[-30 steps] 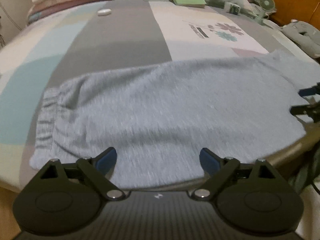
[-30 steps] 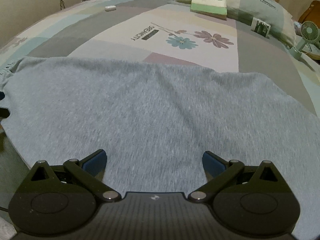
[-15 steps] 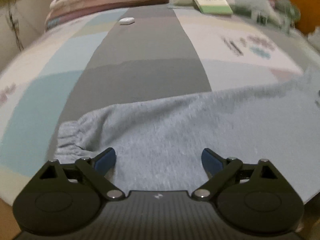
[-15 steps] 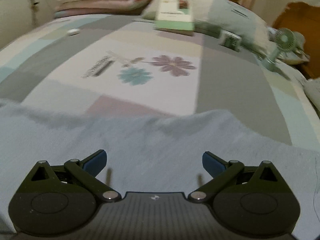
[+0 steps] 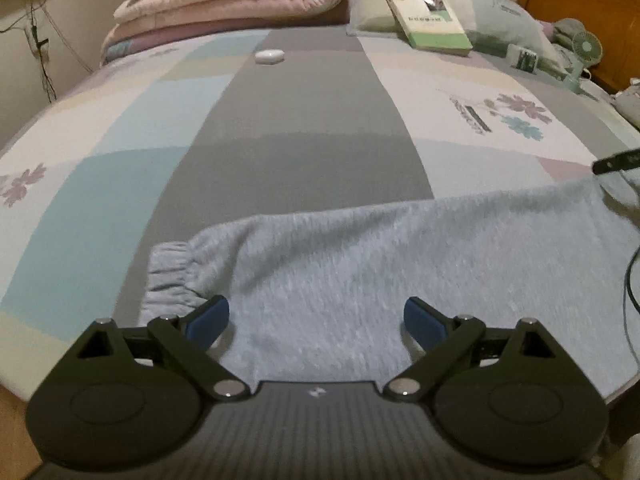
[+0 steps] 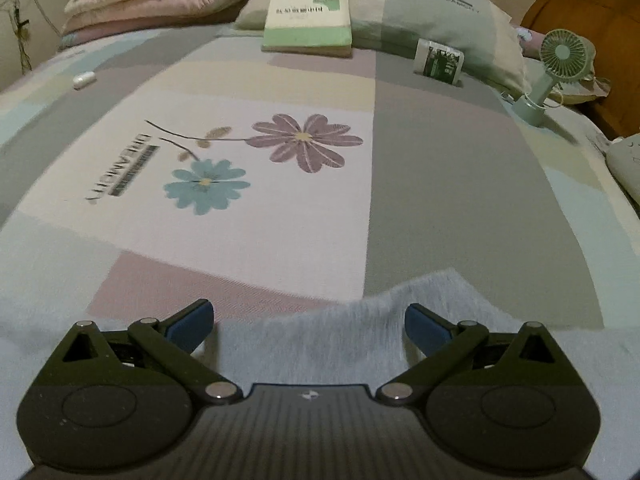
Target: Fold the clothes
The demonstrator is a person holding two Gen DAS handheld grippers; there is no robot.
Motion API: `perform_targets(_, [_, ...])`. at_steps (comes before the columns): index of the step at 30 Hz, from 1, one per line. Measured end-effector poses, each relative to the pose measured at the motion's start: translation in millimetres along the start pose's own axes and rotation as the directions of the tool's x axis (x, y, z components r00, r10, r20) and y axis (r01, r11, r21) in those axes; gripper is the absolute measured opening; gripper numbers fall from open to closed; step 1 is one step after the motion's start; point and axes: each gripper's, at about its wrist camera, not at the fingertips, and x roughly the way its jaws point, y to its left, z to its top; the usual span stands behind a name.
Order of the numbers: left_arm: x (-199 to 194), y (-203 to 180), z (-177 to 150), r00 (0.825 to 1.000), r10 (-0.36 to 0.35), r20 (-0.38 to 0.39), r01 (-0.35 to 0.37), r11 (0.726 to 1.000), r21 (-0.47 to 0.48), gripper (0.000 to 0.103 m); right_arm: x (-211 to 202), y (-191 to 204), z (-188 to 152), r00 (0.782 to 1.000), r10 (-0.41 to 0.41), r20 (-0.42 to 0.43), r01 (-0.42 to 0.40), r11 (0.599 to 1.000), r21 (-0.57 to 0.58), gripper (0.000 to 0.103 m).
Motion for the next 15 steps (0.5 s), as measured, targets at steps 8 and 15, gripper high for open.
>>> perform_targets(8, [13, 11, 2, 0.999, 0.016, -0.050, -0.018, 0.999, -0.051, 0.095, 6, 19, -14, 0.997, 0.057, -0.060, -0.057, 0.998, 0.009, 0.103])
perform_targets(15, [-12, -12, -5, 0.998, -0.057, -0.012, 0.057, 0.998, 0.028, 0.095, -14, 24, -12, 0.998, 0.060, -0.008, -0.059, 0.998, 0.020, 0.103])
